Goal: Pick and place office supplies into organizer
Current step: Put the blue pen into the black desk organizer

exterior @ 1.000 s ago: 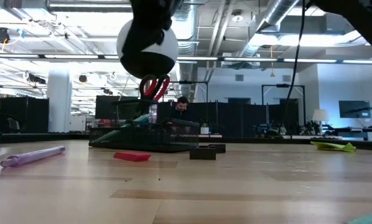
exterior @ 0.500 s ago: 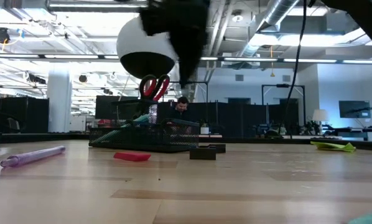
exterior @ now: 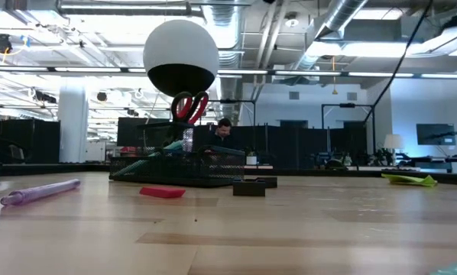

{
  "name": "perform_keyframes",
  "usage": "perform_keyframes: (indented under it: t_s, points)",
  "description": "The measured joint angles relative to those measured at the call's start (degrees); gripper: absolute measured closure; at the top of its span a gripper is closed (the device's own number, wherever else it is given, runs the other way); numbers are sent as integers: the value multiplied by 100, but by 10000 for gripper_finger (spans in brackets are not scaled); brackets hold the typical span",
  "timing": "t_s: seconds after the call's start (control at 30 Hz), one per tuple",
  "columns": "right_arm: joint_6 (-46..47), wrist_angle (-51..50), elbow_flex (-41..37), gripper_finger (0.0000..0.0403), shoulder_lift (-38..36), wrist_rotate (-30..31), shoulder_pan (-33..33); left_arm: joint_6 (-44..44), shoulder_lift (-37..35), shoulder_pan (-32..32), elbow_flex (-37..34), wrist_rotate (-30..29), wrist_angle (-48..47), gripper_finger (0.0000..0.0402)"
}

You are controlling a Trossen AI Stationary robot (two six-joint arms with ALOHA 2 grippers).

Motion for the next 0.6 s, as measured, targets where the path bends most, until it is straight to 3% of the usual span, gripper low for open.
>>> perform_keyframes:
  t_s: [0.13, 0.33, 0.47, 0.6]
  points:
    - [-287, 1945, -2336, 340, -481, -113, 255, -313, 0, -2, 0, 272, -1, 248]
    - [-130, 4850, -5101, 340, -1061, -152, -164, -677, -2, -2, 0, 501, -1, 248]
    - [-271, 7202, -6116, 340, -1004, -805, -551, -798, 2, -1, 0, 710, -1, 248]
    - [-286, 8911, -6366, 340, -555, -1924, -896, -907, 33, 35, 0, 777, 0, 248]
